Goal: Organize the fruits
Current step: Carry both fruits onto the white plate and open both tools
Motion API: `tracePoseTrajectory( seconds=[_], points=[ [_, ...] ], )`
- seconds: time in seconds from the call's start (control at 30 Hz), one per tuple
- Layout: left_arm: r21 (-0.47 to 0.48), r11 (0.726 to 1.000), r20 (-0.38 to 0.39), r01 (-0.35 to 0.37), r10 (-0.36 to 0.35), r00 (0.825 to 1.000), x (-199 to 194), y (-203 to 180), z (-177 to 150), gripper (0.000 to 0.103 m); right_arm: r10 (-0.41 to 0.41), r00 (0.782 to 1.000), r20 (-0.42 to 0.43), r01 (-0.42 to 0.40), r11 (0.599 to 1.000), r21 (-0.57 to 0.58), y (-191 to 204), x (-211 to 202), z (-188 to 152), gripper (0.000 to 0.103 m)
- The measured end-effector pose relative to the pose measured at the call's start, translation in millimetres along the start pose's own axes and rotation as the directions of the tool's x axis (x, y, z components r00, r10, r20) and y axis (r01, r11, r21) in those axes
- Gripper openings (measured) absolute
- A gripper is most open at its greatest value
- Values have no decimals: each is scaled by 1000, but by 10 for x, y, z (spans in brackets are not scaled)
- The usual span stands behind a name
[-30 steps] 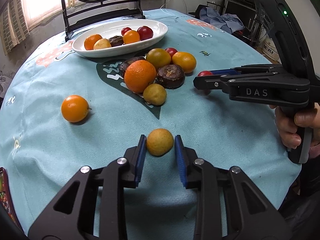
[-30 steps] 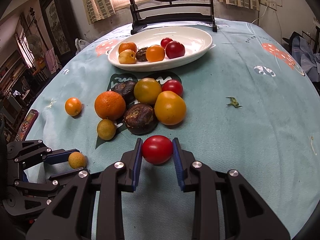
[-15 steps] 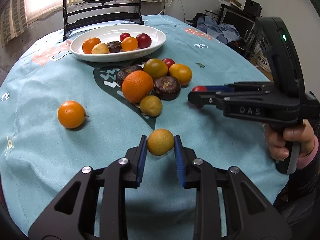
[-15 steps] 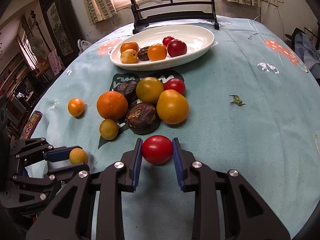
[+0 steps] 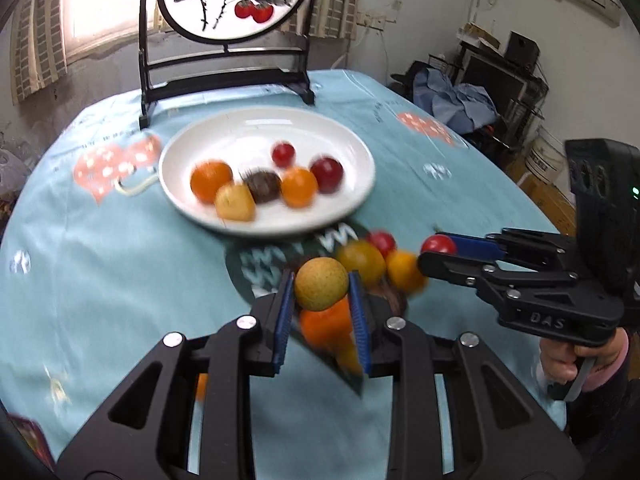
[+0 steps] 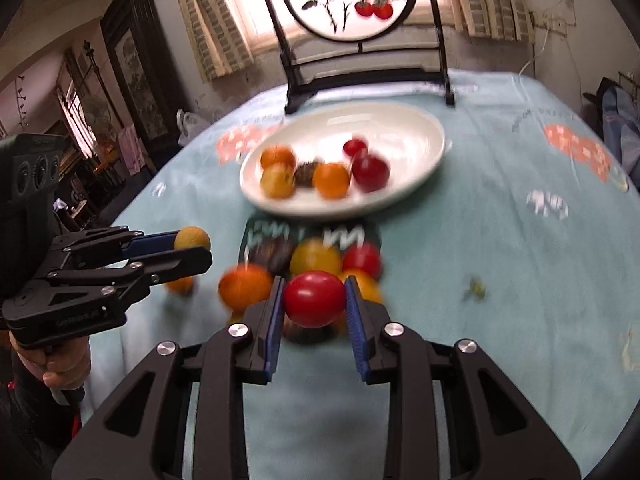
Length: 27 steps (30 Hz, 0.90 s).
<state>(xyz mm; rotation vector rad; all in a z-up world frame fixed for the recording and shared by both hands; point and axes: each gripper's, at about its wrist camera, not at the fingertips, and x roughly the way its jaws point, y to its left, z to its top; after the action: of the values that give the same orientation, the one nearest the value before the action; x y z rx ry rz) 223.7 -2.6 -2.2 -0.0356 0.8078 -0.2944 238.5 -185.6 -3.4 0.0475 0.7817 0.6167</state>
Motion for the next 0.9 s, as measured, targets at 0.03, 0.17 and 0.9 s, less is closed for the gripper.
tracePoseTrajectory(
  seconds=[0.03, 0.17, 0.9],
  points=[
    [-10, 1000, 0, -7, 7, 1000, 54, 45, 118, 27, -9, 1000, 12, 9, 1000, 3, -31, 40, 103, 30],
    [-35, 996, 2, -84, 84, 996, 366, 209, 610, 27, -28, 998, 57, 25, 998, 62, -263, 330, 541, 30],
    [-42, 943, -17, -329, 329, 944, 426, 461, 822, 93, -9, 995, 96, 3, 998, 59, -250, 391, 734, 58]
  ],
)
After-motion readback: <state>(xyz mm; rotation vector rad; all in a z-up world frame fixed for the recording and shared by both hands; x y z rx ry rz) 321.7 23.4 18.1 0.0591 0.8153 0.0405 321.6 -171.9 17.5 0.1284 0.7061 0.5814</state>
